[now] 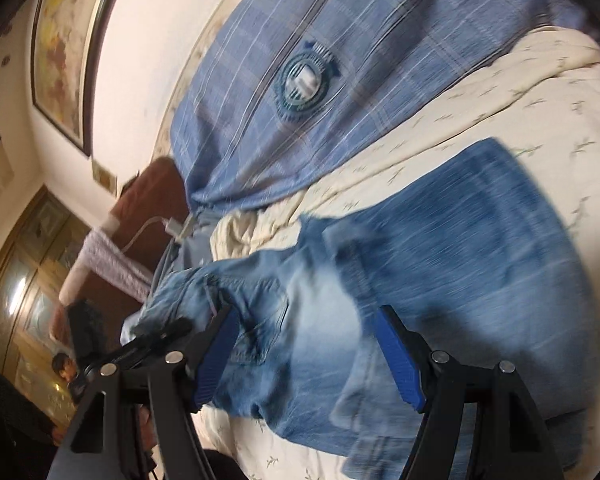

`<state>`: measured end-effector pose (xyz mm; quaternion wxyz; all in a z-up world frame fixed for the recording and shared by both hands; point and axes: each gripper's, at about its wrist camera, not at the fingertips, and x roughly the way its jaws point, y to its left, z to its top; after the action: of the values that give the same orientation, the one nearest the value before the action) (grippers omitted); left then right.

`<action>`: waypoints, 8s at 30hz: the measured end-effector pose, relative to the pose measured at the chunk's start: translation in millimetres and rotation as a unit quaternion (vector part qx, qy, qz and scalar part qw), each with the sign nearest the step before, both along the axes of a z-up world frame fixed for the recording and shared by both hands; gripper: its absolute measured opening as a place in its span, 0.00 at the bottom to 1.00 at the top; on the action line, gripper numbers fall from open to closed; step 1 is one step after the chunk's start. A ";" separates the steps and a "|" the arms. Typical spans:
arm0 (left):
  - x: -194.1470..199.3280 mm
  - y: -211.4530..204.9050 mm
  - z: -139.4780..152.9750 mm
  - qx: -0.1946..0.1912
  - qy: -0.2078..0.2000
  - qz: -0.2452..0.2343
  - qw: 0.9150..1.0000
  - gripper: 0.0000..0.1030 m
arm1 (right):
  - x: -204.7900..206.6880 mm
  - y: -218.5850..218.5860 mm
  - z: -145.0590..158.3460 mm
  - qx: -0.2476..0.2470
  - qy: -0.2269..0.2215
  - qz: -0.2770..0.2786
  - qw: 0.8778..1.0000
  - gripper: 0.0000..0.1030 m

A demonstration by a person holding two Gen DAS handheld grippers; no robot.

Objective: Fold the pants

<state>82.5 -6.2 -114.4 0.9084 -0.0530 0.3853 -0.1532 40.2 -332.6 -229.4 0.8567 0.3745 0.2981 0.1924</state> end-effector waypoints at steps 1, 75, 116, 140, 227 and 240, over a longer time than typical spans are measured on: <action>-2.5 -9.2 5.2 0.001 -0.006 -0.012 1.000 0.20 | -2.2 -7.3 0.3 0.010 -0.002 -0.009 1.000 0.71; -21.6 -124.7 -90.0 0.113 0.101 -0.105 0.983 0.82 | -29.3 -45.3 -38.4 0.109 0.116 -0.018 0.987 0.59; 88.6 -117.7 -95.8 -0.141 0.220 -0.162 0.952 0.86 | 45.0 -99.3 -34.9 0.048 0.150 0.063 0.985 0.82; 76.7 -123.9 -92.8 -0.096 0.201 -0.108 0.969 0.87 | 35.7 -84.8 -40.1 -0.022 0.126 0.031 0.991 0.53; 79.9 13.7 -7.4 0.041 0.065 0.020 0.997 0.71 | 110.1 54.4 29.7 -0.072 0.095 0.041 0.992 0.58; 77.2 4.8 -17.5 0.065 0.066 0.006 0.996 0.72 | 126.0 95.0 58.5 -0.026 0.051 0.076 0.995 0.58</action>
<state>159.6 -1.4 -131.8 0.8835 -0.0062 0.4532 -0.1188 166.2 -237.6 -171.0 0.8328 0.3376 0.3742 0.2292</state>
